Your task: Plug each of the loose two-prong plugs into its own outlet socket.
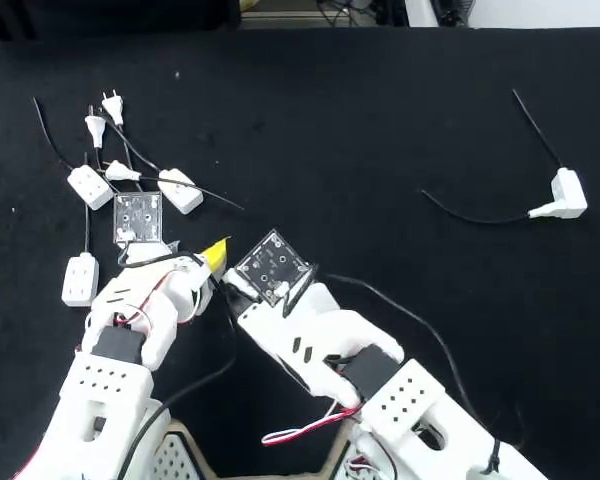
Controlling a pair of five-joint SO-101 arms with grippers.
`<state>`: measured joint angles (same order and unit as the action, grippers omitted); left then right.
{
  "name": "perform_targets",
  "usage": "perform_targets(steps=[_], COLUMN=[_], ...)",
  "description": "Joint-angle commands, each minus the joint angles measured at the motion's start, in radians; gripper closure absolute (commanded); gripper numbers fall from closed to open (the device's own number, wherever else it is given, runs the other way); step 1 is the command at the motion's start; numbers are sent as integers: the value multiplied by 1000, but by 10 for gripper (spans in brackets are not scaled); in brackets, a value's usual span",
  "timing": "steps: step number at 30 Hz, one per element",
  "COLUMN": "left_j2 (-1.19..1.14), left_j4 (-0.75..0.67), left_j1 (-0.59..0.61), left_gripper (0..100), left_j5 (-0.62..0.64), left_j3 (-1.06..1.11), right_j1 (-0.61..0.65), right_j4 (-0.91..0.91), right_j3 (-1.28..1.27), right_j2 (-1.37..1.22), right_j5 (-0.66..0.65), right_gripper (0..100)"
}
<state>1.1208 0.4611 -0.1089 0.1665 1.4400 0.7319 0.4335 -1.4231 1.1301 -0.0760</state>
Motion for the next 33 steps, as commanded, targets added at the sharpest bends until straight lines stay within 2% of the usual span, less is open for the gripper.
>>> perform_targets(steps=[1, 7, 11, 19, 23, 27, 33], left_j2=[-2, -2, -2, 5, 5, 5, 5], left_j4=[-3, -3, -3, -3, -3, 2, 5], left_j1=[-12, -12, -12, -4, 16, 77, 134], left_gripper=[757, 757, 757, 757, 758, 758, 758], left_j5=[-11, -11, -11, -6, -5, -5, -9], left_j3=[-4, -4, -4, -5, -15, -35, -35], right_j1=[2, -23, -69, -69, -74, -78, -195], right_j4=[-51, -52, -63, -54, 12, 64, 170], right_j3=[33, 36, 41, 35, 36, 36, 122], right_j2=[30, 30, 30, 22, 22, 22, 19], right_j5=[8, 9, 68, 64, 61, -41, -46], right_gripper=[988, 988, 988, 988, 988, 988, 988])
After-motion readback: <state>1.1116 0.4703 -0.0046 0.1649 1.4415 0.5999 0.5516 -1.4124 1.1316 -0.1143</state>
